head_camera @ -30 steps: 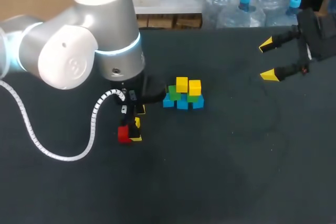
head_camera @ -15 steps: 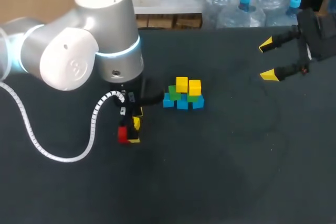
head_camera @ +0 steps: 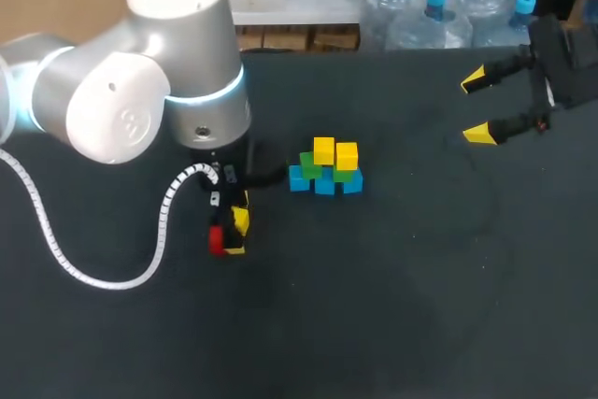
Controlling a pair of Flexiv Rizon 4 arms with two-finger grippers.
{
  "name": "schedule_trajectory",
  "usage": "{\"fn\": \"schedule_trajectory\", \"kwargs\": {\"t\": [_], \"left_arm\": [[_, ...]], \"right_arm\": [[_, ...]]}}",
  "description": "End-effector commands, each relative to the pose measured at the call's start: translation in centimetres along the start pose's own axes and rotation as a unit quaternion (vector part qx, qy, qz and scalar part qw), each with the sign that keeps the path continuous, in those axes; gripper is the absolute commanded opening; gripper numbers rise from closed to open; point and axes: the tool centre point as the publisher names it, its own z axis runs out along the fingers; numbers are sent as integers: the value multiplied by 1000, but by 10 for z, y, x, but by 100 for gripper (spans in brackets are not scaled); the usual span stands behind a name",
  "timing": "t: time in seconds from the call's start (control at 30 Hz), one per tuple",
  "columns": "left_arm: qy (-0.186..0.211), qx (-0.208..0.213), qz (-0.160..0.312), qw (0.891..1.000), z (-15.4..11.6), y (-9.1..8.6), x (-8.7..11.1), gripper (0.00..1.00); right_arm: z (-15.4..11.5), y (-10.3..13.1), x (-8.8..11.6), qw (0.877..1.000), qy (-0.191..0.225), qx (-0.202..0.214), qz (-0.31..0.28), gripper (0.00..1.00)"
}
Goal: Place the blue cubes, place green cubes on the blue cubes, place the yellow cubes on the green cubes, then place the red cubes on the yellow cubes, and place purple cube on the red cubes.
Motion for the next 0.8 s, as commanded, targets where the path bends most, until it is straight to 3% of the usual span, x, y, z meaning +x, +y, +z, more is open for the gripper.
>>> {"fn": "schedule_trajectory", "kwargs": {"t": [0.03,0.2,0.53,0.8], "left_arm": [[-2,-6,7,1000,-4,-1,-8,100],[-30,-12,8,999,-5,-1,-16,100],[-27,-25,-12,999,-5,20,-11,100],[-17,-25,-16,999,-4,25,-11,100]], "right_arm": [[1,-1,0,1000,-1,0,0,100],[1,-1,0,1000,-1,0,0,100],[1,-1,0,1000,-1,0,0,100],[1,-1,0,1000,-1,0,0,100]]}}
